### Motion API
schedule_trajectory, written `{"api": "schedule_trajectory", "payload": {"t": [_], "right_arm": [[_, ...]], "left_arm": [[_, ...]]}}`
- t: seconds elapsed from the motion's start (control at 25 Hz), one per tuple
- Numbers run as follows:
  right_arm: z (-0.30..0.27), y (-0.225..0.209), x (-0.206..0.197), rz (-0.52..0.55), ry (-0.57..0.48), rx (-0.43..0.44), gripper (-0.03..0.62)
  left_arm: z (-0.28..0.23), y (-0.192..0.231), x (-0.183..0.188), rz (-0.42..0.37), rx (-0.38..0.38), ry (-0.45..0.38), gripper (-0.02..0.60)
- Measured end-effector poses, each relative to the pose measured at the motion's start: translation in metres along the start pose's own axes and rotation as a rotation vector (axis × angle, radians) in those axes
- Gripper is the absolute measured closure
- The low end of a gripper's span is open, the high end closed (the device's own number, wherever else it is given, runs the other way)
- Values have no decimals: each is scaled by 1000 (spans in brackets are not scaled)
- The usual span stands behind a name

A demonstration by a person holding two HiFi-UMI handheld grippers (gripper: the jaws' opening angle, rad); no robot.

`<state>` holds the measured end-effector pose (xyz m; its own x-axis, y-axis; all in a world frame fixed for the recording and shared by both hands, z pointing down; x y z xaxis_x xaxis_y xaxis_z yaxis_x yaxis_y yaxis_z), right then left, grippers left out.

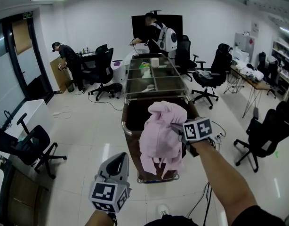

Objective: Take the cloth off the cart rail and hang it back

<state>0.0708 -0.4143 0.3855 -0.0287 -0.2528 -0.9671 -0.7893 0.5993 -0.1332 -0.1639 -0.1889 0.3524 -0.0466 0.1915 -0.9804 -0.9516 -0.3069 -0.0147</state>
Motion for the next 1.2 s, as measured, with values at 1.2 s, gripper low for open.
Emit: {"api": "schedule_trajectory", "payload": {"t": [1.2], "right_arm": [[213, 137, -62, -241, -367, 190, 594]], "left_arm": [[79, -43, -14, 66, -77, 17, 581]]}}
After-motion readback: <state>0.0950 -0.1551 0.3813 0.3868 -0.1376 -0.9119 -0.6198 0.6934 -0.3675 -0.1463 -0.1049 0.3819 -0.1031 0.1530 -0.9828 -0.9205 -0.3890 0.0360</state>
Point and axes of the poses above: the fingertips, and each gripper's own axes: z backward along the fingers, y to its left, x out of its top, the point moved 6 cm from there along z, backward along the fingers, and after that the axes turned 15 degrees about -y, right-handed, at the moved point
